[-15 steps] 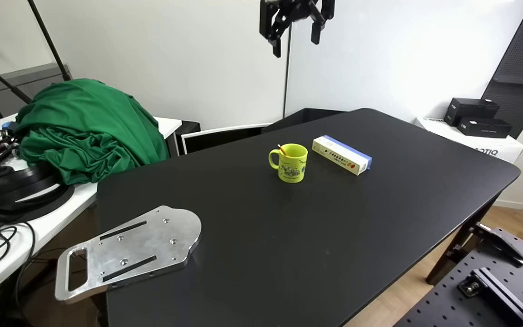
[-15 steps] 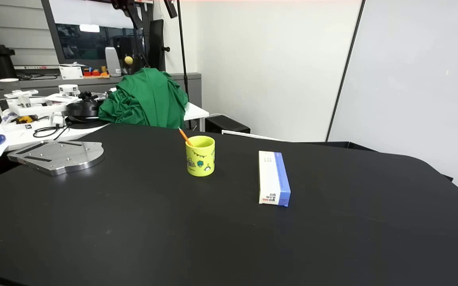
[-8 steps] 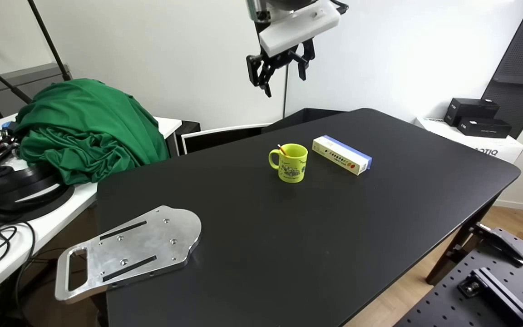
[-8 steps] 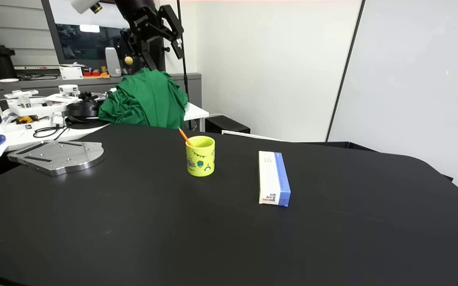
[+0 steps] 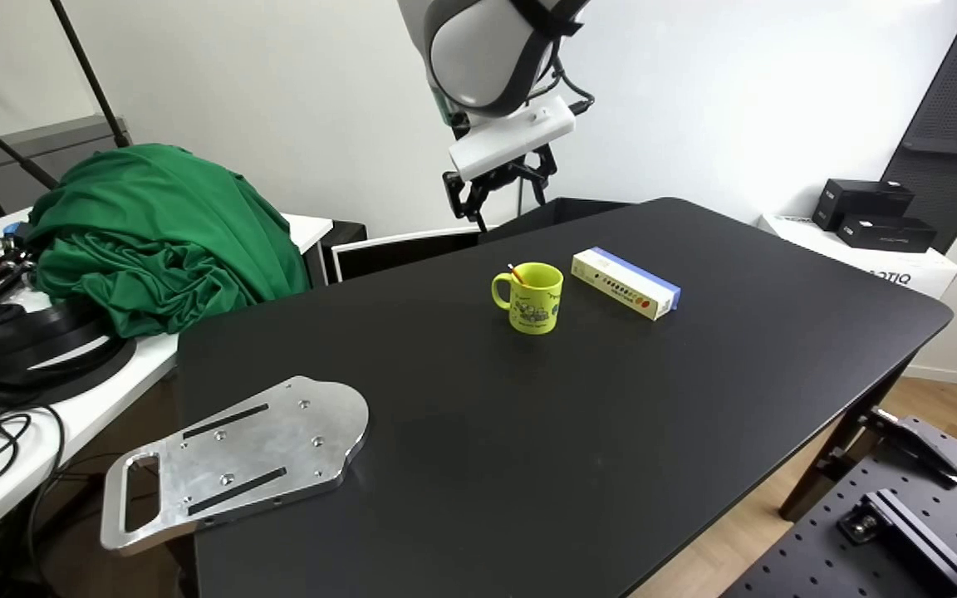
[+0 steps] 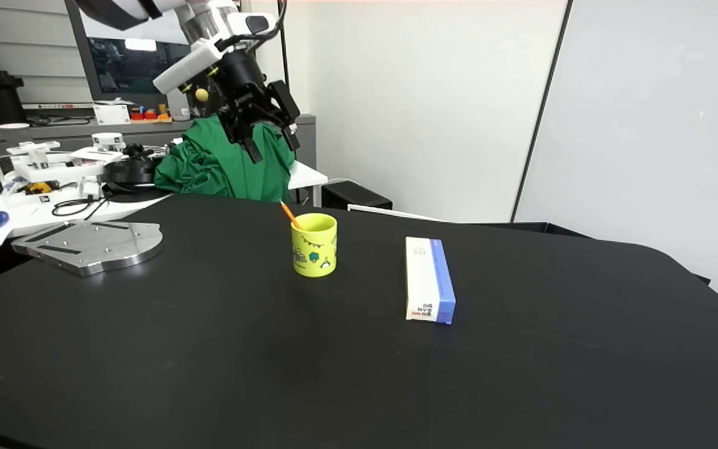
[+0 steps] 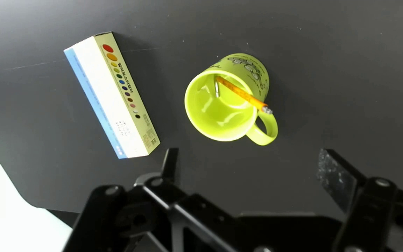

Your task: Remove the Ellen key from the cup and put it on the table

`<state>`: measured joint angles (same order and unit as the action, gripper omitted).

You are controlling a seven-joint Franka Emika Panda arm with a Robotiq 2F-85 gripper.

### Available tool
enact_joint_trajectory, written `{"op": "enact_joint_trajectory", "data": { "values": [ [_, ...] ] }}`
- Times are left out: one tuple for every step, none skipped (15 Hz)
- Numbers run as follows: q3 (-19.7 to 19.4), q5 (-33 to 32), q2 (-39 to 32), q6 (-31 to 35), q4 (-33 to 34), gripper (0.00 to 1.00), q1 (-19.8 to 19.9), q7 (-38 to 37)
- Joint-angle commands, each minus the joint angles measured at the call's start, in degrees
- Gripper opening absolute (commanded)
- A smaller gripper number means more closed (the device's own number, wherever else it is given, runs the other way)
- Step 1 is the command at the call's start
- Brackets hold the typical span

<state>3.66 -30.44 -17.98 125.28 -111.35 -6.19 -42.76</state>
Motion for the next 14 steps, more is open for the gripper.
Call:
{"op": "enact_joint_trajectory", "data": {
  "values": [
    [-3.03, 0.18, -4.89, 0.40, 3.95, 1.00, -2.66, -1.91],
    [-3.65, 0.00, -5.69, 1.16, 4.08, 1.00, -3.07, -2.01],
    [-4.27, -0.13, -6.49, 1.74, 4.32, 1.00, -3.50, -2.12],
    [-4.72, 0.20, -7.14, 2.37, 4.48, 1.00, -3.73, -1.74],
    [-5.20, 0.48, -7.84, 2.83, 4.57, 1.00, -3.98, -1.65],
    [-5.59, 0.74, -8.34, 3.01, 4.52, 1.00, -4.22, -1.50],
    [-5.96, 0.88, -8.70, 3.22, 4.44, 1.00, -4.47, -1.50],
    [-6.27, 1.03, -9.01, 3.35, 4.31, 1.00, -4.62, -1.40],
    [-6.55, 1.22, -9.24, 3.28, 4.16, 1.00, -4.78, -1.35],
    [-6.73, 1.54, -9.45, 3.09, 4.08, 1.00, -4.85, -1.24],
    [-6.98, 1.65, -9.60, 3.08, 3.86, 1.00, -4.96, -1.32],
    [-7.31, 1.65, -9.86, 2.96, 3.86, 1.00, -5.15, -1.47],
    [-7.53, 1.85, -10.07, 2.81, 3.89, 1.00, -5.20, -1.48],
    [-7.85, 1.75, -10.22, 2.85, 3.90, 1.00, -5.32, -1.56]
  ]
}}
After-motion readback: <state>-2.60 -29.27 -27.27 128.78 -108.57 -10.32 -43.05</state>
